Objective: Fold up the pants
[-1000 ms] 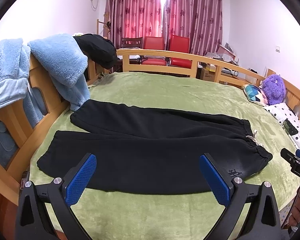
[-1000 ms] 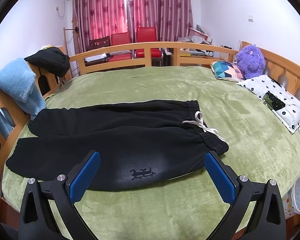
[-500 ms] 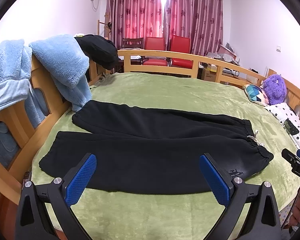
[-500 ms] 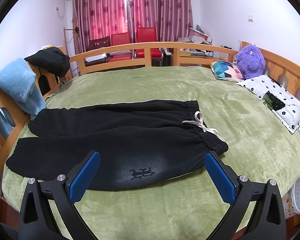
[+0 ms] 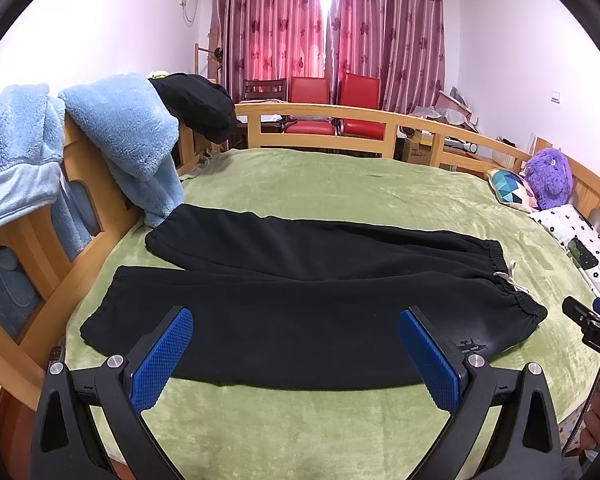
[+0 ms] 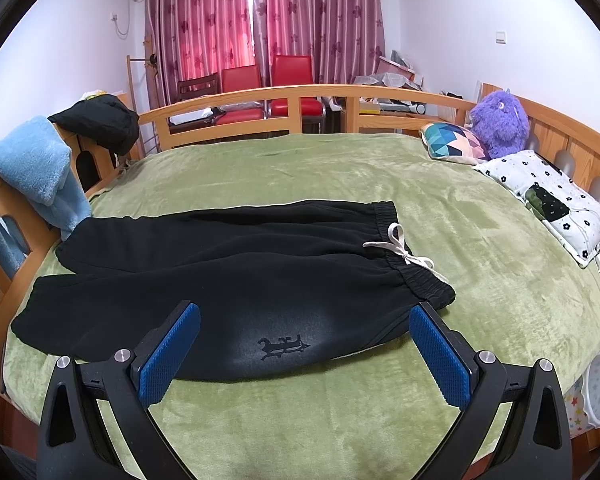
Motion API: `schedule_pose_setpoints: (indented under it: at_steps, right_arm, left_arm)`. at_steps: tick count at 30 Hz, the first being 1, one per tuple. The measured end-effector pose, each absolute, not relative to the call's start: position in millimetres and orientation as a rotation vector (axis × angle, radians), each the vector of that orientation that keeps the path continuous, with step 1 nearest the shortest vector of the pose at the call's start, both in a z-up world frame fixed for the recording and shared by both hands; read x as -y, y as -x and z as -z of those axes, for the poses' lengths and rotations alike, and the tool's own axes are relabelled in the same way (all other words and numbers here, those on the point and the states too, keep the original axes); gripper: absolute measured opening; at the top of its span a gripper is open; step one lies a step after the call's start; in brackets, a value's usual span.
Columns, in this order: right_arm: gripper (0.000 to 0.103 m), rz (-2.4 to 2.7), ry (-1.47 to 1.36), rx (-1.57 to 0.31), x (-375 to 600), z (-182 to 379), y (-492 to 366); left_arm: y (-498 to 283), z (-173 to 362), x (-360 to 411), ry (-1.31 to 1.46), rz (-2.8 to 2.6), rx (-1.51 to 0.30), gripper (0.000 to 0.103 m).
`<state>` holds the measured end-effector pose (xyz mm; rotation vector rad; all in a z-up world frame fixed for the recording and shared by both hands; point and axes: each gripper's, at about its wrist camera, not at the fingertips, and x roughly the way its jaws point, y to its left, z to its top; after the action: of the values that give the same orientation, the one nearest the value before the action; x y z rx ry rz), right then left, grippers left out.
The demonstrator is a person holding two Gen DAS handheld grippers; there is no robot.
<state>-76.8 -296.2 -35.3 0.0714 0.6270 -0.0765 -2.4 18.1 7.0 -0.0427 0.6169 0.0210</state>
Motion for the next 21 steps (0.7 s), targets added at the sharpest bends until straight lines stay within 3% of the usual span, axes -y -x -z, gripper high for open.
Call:
schedule_pose_setpoints:
  at_steps: [21]
  right_arm:
    - [0.102,0.075,-0.072,-0.622,296.7,34.2,76.4]
  left_arm:
    - [5.7,-8.8,-16.2,0.045,-0.016,-0.604,0.103]
